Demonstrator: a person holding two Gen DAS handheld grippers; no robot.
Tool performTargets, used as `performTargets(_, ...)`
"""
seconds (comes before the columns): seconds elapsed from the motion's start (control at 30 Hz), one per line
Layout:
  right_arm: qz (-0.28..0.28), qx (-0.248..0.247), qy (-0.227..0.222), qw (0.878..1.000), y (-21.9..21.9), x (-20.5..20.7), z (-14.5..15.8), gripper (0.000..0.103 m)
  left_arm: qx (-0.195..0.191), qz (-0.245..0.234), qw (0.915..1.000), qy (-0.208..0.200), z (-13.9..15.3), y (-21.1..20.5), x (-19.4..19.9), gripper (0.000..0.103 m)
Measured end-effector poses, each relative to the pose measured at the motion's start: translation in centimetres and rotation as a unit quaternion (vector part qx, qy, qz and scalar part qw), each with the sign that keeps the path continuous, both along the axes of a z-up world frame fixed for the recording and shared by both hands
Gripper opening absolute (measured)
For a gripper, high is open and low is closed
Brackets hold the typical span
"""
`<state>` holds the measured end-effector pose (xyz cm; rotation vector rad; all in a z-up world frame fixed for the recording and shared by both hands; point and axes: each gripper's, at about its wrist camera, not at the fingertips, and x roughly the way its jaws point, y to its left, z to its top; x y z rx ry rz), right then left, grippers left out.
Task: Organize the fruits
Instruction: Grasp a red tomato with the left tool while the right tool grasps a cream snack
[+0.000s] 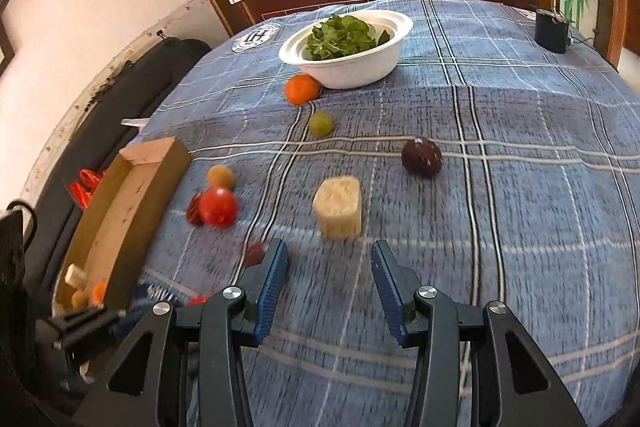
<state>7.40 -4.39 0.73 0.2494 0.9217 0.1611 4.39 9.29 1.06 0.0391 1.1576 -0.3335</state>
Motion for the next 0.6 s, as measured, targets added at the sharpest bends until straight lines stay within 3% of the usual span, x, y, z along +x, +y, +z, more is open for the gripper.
performTargets(0.13, -0.004, -0.010, 0.007, 1.000, 0.4, 1.9, -0.7, 0.045, 0.001, -0.002, 0.9999, -0.011, -0.3, -0.3, 0.2, 0.051)
performTargets(0.2, -0.007, -0.011, 0.008, 1.000, 0.4, 2.6, -1.2, 0.034, 0.000, -0.001, 0.9998, -0.019, -0.3, -0.2, 0.2, 0.050)
performTargets(0.23, -0.008, -0.014, 0.007, 1.000, 0.4, 2.8, -1.4, 0.030, -0.001, 0.002, 0.9997, -0.023, -0.3, -0.2, 0.2, 0.047)
performTargets(0.3, -0.011, -0.013, 0.001, 1.000, 0.3, 2.6, -1.3, 0.030, 0.002, 0.004, 0.9995, -0.032, -0.3, 0.1, 0.2, 0.031)
performTargets(0.6, -0.017, 0.013, -0.041, 0.999, -0.3, -1.6, 1.7, 0.029, 0.021, 0.035, 0.9978, -0.052, 1.5, 2.1, -0.9, 0.030)
